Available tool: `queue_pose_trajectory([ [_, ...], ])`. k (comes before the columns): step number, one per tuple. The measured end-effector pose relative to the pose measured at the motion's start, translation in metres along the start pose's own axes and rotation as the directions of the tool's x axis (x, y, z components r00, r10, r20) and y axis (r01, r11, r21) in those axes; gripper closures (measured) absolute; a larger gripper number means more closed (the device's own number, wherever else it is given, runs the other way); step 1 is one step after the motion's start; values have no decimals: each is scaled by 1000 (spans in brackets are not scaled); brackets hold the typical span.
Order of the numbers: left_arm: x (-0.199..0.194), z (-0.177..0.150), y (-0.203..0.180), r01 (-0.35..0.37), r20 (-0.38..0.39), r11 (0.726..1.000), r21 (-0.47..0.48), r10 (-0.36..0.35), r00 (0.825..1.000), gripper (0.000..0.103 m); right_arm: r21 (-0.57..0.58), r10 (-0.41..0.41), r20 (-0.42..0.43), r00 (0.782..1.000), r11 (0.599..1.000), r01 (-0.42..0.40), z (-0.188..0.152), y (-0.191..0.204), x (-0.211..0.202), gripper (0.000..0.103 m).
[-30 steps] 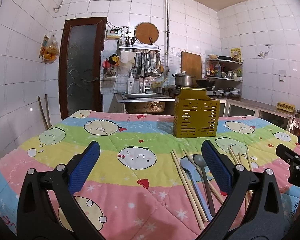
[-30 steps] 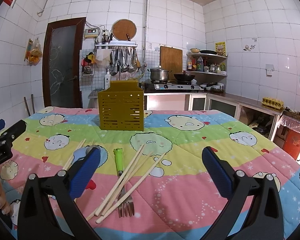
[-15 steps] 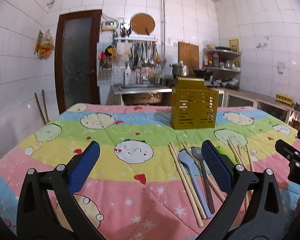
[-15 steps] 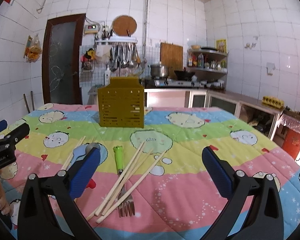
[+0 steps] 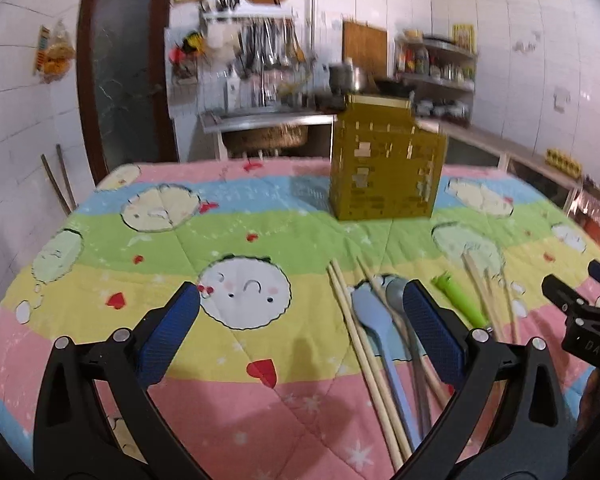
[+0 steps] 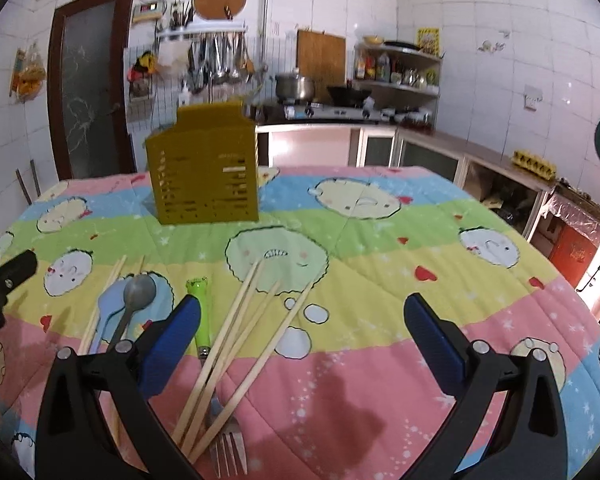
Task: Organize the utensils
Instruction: 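Lower the left tool onto a wooden chopstick while the right tool lowers onto another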
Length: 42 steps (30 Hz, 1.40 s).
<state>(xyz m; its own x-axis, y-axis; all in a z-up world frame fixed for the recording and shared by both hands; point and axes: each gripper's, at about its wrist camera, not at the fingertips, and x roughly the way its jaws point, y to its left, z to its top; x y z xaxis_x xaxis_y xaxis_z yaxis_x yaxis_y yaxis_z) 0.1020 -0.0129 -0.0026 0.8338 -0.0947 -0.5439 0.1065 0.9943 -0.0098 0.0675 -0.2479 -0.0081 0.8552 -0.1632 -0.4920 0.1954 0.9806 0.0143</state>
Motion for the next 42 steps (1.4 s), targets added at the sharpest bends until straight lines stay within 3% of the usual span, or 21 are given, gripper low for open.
queue_pose_trajectory([
  [4, 29, 5, 4, 20, -85, 1000, -23, -22, 996, 5, -22, 8, -58, 998, 1000, -9, 0, 4, 18, 4],
  [6, 44, 7, 6, 14, -133, 1000, -28, -18, 991, 5, -28, -35, -83, 996, 999, 33, -1, 6, 26, 4],
  [11, 86, 3, 14, 6, -264, 998, -67, -23, 964, 5, -54, -100, -129, 987, 994, 93, -4, 5, 43, 4],
  [15, 103, -2, 15, -10, -311, 997, -76, -15, 950, 5, -38, -107, -168, 980, 994, 102, -4, 0, 54, 4],
  [31, 111, -1, 12, -39, -332, 998, -52, 19, 943, 5, -21, -143, -273, 951, 990, 143, -6, -4, 78, 4],
  [35, 105, 2, 10, -27, -302, 998, -62, 7, 953, 8, -1, -139, -264, 955, 990, 143, -6, -8, 76, 4],
  [42, 106, -4, 13, -41, -327, 997, -71, 16, 945, 8, 14, -133, -275, 952, 990, 142, -7, -13, 78, 4],
])
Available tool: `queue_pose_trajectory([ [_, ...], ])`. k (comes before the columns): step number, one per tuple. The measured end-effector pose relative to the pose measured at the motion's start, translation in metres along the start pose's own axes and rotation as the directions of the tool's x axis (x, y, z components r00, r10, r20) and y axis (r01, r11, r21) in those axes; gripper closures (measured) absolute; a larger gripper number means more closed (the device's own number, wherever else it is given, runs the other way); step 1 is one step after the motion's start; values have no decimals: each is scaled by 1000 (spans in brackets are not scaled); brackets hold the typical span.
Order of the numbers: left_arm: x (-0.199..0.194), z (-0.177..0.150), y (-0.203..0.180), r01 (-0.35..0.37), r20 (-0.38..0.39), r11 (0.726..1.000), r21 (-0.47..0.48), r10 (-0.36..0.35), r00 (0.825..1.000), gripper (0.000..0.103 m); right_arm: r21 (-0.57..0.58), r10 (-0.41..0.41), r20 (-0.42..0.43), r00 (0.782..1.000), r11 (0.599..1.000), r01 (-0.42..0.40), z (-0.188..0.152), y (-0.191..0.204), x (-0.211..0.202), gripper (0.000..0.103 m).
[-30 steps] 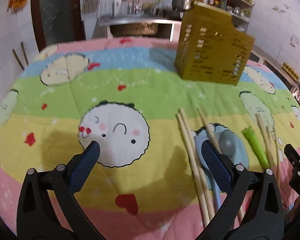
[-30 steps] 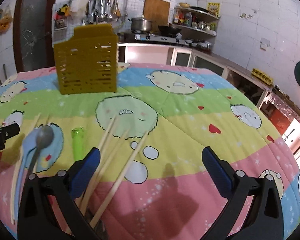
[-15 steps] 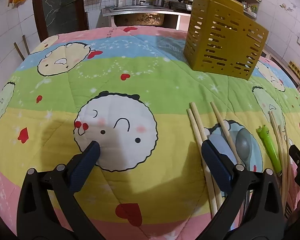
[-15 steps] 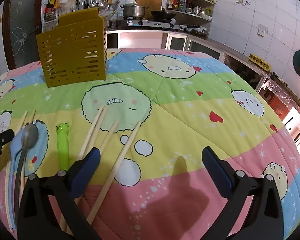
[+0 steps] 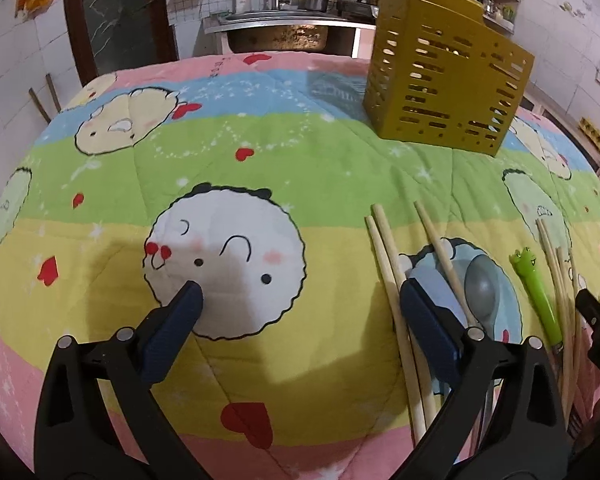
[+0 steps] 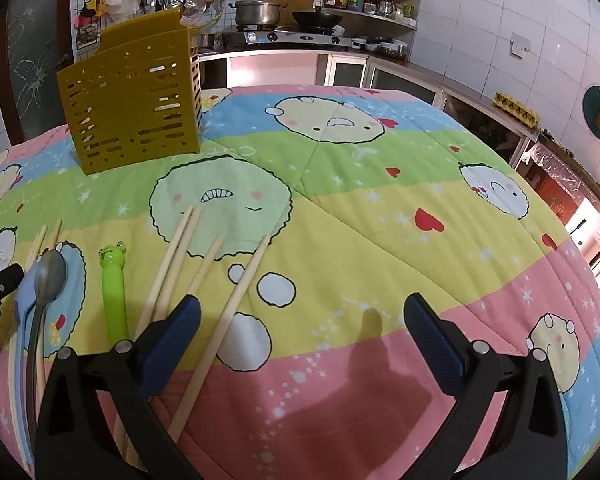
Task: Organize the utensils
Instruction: 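Lower the left tool onto a wooden chopstick while the right tool lowers onto another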
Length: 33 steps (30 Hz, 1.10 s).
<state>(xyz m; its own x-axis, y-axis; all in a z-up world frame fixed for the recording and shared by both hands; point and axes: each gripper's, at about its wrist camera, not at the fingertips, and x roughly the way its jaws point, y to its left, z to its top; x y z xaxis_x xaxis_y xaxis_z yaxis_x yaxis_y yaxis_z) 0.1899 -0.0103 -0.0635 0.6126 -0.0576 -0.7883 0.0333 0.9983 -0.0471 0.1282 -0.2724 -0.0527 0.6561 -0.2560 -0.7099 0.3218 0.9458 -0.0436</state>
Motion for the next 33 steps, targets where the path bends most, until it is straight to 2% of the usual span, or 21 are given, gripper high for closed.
queue_pose_trajectory([
  [7, 5, -2, 1, -44, -22, 999, 12, 44, 999, 8, -13, -9, -17, 1000, 1000, 9, -1, 3, 2, 4],
  [13, -5, 1, 3, -11, 13, 1000, -27, 11, 1000, 10, -14, -7, -14, 1000, 1000, 6, -2, 4, 1, 4],
  [18, 0, -1, -6, -6, -6, 1000, 3, 6, 1000, 10, -11, -6, -20, 1000, 1000, 6, -2, 3, 2, 4],
  [29, 7, 2, -9, -8, -35, 1000, 7, 8, 999, 11, -18, -20, -31, 999, 1000, 20, -2, 9, 3, 5],
  [30, 7, 2, -8, -6, -38, 1000, 3, 6, 999, 12, -13, -16, -36, 999, 1000, 15, -2, 9, 3, 6],
  [33, 7, 3, -9, -3, -51, 1000, -5, 2, 999, 16, 7, 19, -62, 998, 1000, -18, -3, 9, 6, 19],
])
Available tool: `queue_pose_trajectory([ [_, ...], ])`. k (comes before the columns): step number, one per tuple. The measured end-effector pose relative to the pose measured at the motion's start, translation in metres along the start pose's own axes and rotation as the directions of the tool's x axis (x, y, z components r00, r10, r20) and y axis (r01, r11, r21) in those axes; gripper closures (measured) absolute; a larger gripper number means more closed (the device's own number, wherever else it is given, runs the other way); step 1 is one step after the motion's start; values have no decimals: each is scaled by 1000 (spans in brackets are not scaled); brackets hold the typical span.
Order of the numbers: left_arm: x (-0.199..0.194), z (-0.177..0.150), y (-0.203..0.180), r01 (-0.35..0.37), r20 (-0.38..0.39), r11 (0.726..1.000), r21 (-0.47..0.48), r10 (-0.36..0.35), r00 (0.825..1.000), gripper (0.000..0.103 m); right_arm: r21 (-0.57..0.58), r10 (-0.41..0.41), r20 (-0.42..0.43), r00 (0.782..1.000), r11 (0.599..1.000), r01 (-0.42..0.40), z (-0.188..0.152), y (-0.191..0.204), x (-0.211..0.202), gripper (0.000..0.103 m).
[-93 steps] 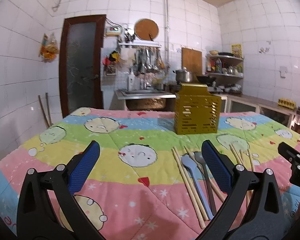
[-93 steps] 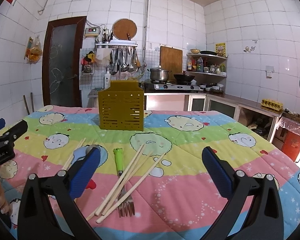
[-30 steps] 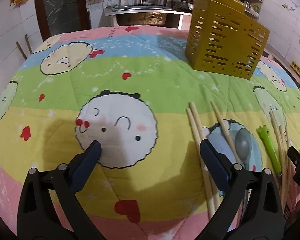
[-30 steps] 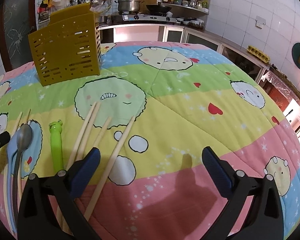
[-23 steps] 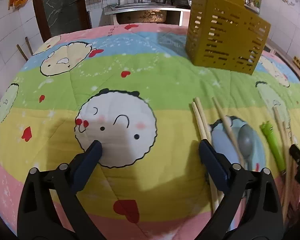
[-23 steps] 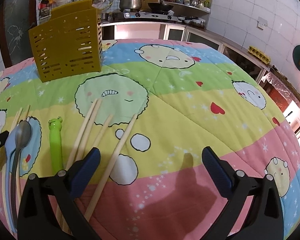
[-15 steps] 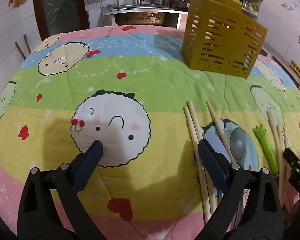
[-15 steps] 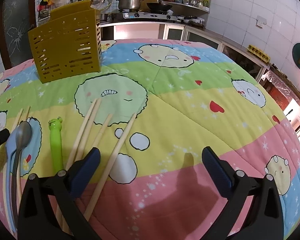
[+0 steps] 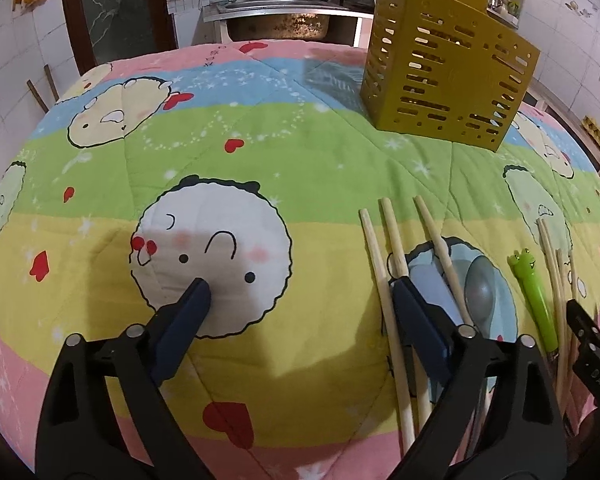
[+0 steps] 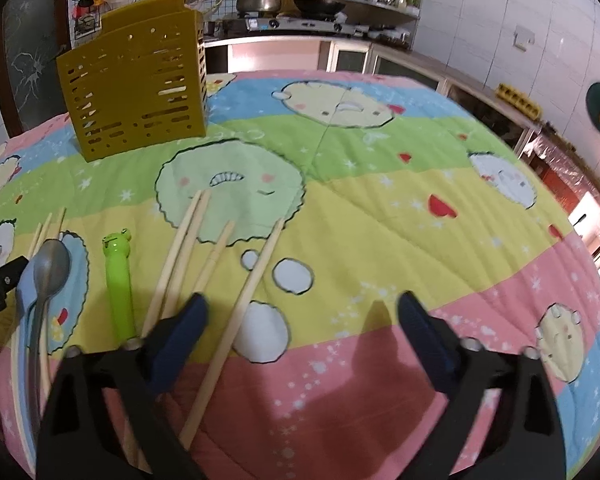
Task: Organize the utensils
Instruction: 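Lower the left tool onto a wooden chopstick while the right tool lowers onto another, then close the left tool on a wooden chopstick while the right tool closes on another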
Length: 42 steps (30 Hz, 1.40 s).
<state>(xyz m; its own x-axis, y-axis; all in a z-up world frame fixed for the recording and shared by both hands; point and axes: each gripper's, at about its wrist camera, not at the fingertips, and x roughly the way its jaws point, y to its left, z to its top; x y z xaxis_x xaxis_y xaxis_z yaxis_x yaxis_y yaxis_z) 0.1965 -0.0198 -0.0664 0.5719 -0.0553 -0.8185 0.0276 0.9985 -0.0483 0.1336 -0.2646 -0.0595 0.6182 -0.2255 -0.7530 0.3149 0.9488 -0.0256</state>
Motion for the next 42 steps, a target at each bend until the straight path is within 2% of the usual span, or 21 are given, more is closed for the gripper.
queue_pose_trajectory([
  [5, 1, 4, -5, 8, -15, 1000, -2, -8, 1000, 31, 41, 48, -21, 999, 998, -47, 2, 3, 4, 37],
  [7, 2, 6, -6, 16, -22, 1000, -3, -16, 1000, 36, 42, 57, -26, 998, 998, -56, 5, 5, 5, 47],
  [10, 2, 9, -8, 25, -29, 1000, 1, -24, 999, 49, 39, 71, -31, 997, 997, -69, 10, 8, 7, 64],
  [12, 4, 12, -10, 32, -37, 999, 2, -32, 999, 56, 33, 73, -33, 997, 997, -72, 15, 12, 9, 70],
  [18, 11, 21, -16, 19, -49, 1000, 13, -18, 999, 66, 25, 82, -39, 996, 996, -81, 24, 18, 17, 84],
  [21, 13, 24, -14, 25, -49, 1000, -1, -25, 998, 77, 36, 97, -42, 994, 995, -96, 27, 15, 19, 91],
  [23, 13, 26, -11, 34, -43, 999, -12, -34, 998, 93, 43, 113, -43, 993, 993, -112, 28, 13, 19, 91],
  [24, 13, 25, -10, 56, -41, 998, -23, -57, 998, 95, 47, 122, -39, 992, 992, -120, 28, 13, 18, 92],
  [31, 10, 25, -8, 84, -14, 995, -55, -85, 996, 97, 68, 152, 6, 988, 986, -152, 29, 6, 9, 96],
  [36, -5, 24, -7, 111, 36, 992, -56, -109, 993, 99, 75, 171, 66, 983, 981, -176, 35, -2, -6, 97],
  [42, -38, 23, 0, 151, 126, 987, -52, -143, 982, 99, 83, 229, 179, 957, 966, -247, 43, -13, -34, 97],
])
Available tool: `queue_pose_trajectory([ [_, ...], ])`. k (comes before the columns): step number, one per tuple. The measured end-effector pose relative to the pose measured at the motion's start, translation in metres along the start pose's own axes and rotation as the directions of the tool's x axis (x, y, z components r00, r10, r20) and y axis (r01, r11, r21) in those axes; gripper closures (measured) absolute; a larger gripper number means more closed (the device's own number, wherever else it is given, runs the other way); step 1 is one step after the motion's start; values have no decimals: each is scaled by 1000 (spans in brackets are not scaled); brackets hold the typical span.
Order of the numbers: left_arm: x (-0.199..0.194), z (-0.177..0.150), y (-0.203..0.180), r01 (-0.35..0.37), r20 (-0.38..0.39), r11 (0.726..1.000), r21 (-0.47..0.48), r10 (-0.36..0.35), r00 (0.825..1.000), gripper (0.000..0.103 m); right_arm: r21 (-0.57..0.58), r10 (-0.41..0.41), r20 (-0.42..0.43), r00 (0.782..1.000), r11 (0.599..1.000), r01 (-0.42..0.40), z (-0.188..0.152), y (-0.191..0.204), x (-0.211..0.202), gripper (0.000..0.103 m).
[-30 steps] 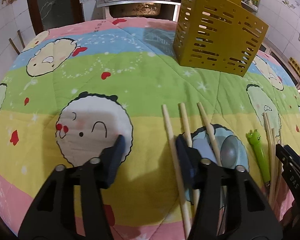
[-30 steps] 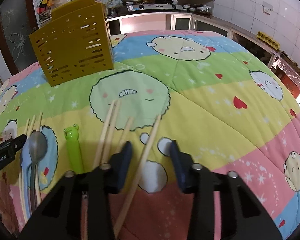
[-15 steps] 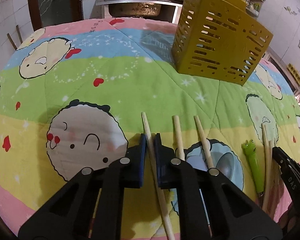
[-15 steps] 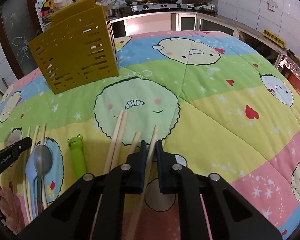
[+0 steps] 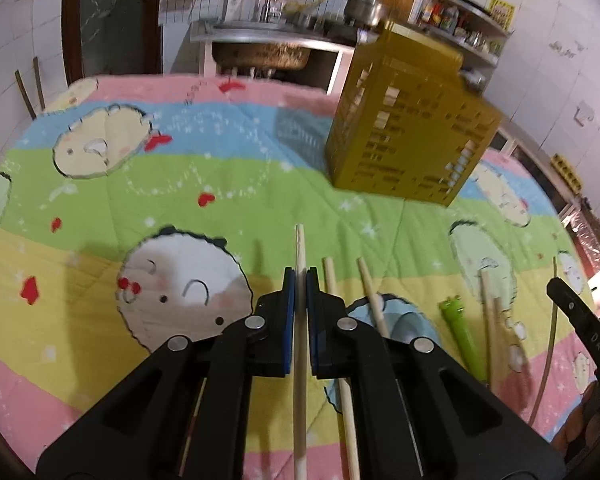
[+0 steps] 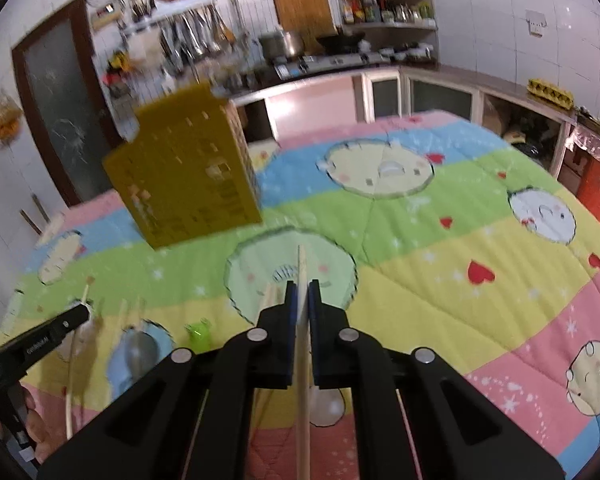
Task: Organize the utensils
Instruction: 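Close the left tool on a wooden chopstick while the right tool closes on another, then lift the left tool's chopstick toward the yellow holder while the right tool carries its chopstick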
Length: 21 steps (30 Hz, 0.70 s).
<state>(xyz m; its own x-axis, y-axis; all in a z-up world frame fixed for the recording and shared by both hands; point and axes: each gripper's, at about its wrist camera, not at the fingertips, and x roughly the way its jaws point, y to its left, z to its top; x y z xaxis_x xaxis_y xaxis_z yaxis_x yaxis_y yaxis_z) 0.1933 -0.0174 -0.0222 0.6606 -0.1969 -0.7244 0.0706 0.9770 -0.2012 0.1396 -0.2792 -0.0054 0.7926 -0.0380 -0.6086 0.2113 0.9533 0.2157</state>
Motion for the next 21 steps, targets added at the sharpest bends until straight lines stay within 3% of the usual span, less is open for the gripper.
queue_pose_trajectory([
  [11, -78, -6, 8, 45, 205, 999, 29, -50, 978, 99, -42, 33, 205, 978, 999, -25, 3, 7, -56, 97],
  [16, -98, -15, 12, 56, 264, 998, 27, -61, 963, 99, -67, 40, 252, 967, 997, -24, -3, 8, -72, 97],
  [21, -108, -25, 18, 51, 274, 999, 18, -54, 960, 99, -77, 45, 280, 959, 997, -24, -9, 8, -86, 97],
])
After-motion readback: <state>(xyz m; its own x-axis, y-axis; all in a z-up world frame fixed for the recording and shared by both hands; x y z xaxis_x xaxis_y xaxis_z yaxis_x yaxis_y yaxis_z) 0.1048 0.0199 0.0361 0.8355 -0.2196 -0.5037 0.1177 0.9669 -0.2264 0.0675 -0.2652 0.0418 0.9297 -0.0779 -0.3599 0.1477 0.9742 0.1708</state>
